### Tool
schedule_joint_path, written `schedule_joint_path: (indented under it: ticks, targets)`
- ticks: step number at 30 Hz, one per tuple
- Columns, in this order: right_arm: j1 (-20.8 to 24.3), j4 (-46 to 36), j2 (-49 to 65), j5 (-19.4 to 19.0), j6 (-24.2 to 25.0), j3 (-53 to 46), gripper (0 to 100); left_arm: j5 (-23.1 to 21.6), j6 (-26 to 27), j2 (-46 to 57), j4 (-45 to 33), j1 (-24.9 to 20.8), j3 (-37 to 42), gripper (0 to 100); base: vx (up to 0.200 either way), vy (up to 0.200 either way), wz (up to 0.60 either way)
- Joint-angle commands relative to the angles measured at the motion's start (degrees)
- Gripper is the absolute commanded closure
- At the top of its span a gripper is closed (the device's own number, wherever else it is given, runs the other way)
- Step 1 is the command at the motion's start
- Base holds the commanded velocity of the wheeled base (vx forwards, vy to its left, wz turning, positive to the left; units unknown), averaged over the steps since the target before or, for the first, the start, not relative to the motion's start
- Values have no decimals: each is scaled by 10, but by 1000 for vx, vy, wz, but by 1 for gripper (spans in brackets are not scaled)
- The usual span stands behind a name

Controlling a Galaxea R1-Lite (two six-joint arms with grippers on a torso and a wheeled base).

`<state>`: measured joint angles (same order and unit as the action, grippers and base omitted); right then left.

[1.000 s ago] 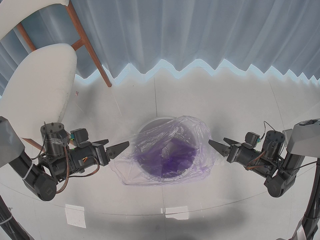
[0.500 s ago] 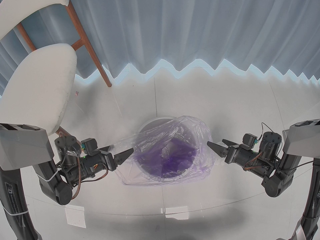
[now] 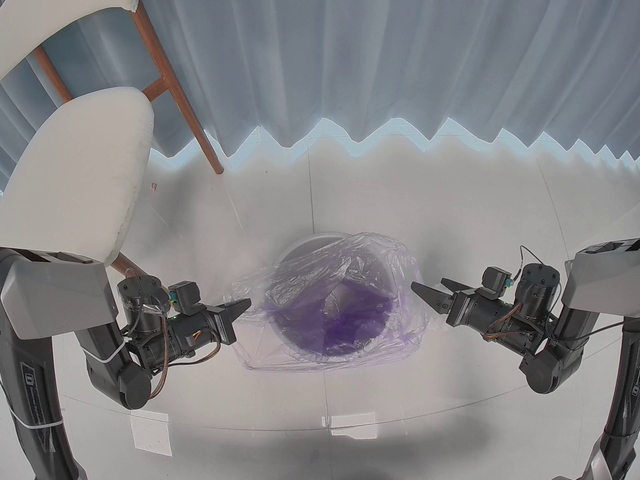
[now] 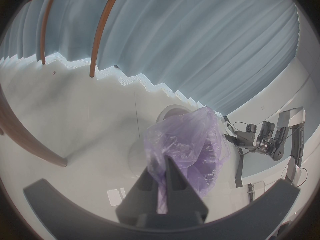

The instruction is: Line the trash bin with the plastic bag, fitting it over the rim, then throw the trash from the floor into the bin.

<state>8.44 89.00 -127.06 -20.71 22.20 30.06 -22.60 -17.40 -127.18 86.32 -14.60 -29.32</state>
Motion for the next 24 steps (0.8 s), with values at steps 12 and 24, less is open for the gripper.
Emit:
schedule_joint_path:
  ticks: [12, 24]
  targets:
    - [24, 10, -75, -21, 1, 121, 0, 0, 2, -1, 1, -8, 0, 100, 0, 0, 0]
    - [50, 10, -83, -27, 0, 186, 100, 1, 1, 0, 1, -9, -7, 100, 0, 0, 0]
